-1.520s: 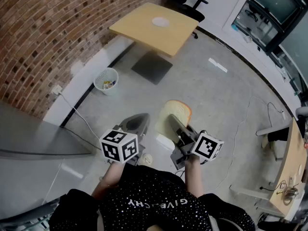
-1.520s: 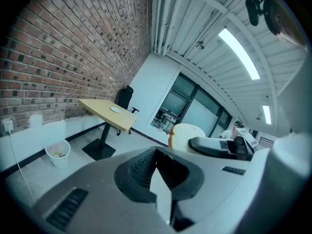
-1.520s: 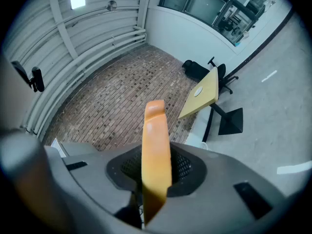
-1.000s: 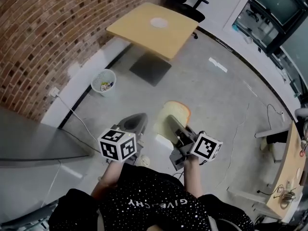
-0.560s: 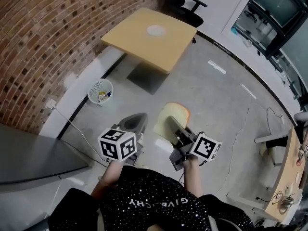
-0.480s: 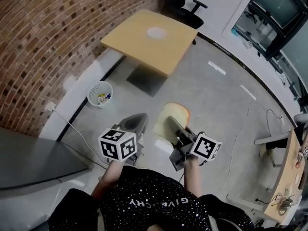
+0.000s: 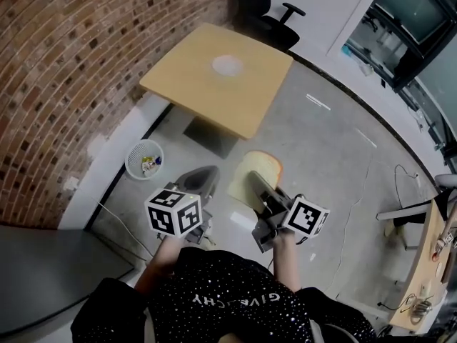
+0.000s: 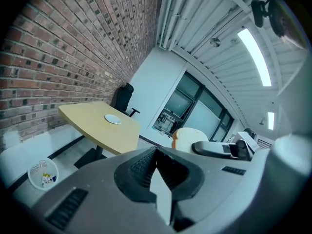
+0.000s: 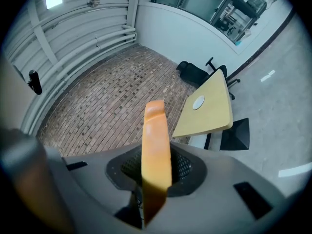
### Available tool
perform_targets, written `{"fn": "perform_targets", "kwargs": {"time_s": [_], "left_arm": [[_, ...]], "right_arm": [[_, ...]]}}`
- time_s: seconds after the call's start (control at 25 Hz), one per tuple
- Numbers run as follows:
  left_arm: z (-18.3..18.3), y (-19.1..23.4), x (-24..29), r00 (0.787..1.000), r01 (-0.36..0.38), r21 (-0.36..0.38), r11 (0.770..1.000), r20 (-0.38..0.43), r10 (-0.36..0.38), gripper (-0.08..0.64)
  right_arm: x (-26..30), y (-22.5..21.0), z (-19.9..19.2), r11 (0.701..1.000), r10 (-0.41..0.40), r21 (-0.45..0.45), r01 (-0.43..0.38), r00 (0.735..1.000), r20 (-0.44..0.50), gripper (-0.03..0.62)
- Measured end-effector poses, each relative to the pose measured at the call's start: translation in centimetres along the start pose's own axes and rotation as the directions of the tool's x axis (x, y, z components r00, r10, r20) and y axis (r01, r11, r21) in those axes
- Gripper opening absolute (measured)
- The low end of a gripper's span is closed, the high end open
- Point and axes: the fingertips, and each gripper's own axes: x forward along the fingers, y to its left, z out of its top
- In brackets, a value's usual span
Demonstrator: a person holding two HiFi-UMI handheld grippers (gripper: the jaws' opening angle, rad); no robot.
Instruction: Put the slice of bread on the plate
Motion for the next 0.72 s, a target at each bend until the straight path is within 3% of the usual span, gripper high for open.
{"fn": "perform_targets", "kwargs": {"time_s": [0.44,0.72], "left_arm": [[5.7,5.4,4.9,0.998,0.063,0.006,0.998,-0.007,-0.063,0.011],[6.0,6.5,5.5,0.996,0.092,-0.009,0.996,-0.014,-0.092,0.011]], "right_arm": [[7.4,-1.4,4.4,1.000,-0.029,-0.007,0.029,0.999,0.043,0.095],[8.0,-2.0,4.5,0.998,-0.060,0.003,0.060,0.996,0.069,0.095]]}}
